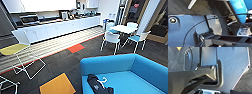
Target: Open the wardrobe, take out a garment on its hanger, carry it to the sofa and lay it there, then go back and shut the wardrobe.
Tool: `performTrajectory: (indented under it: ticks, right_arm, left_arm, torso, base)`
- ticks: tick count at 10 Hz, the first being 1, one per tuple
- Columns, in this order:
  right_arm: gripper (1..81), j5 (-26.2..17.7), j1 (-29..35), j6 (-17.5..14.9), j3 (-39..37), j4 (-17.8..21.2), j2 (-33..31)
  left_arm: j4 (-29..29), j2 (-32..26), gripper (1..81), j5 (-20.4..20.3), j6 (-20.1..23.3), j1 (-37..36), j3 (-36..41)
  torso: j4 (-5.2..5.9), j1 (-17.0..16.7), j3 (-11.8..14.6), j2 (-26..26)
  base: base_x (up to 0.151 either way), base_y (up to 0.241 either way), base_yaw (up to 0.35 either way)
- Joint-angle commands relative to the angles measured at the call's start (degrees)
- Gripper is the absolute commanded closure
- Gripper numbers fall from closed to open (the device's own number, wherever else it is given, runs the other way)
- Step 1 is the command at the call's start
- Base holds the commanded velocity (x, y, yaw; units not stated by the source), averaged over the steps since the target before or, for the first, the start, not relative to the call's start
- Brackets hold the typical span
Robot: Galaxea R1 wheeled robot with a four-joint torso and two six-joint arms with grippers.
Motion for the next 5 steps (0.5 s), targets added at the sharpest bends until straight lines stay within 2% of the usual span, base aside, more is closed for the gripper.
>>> performTrajectory:
  ticks: [1, 5]
  right_arm:
    - [1.0, -2.9, 0.2, -0.2, 0.4, -0.4, 0.5]
    - [1.0, -2.9, 0.1, -0.2, 0.4, -0.3, 0.5]
  left_arm:
    - [1.7, -0.7, 1.0, 0.3, 0.2, -0.8, 0.9]
    - [2.5, 0.1, 1.0, 0.3, 0.2, -0.2, 0.2]
  torso:
    - [0.0, 0.0, 0.0, 0.0]
    - [0.0, -0.1, 0.0, -0.1]
  base:
    - [-0.089, 0.0, 0.0]
    - [-0.106, 0.0, 0.0]
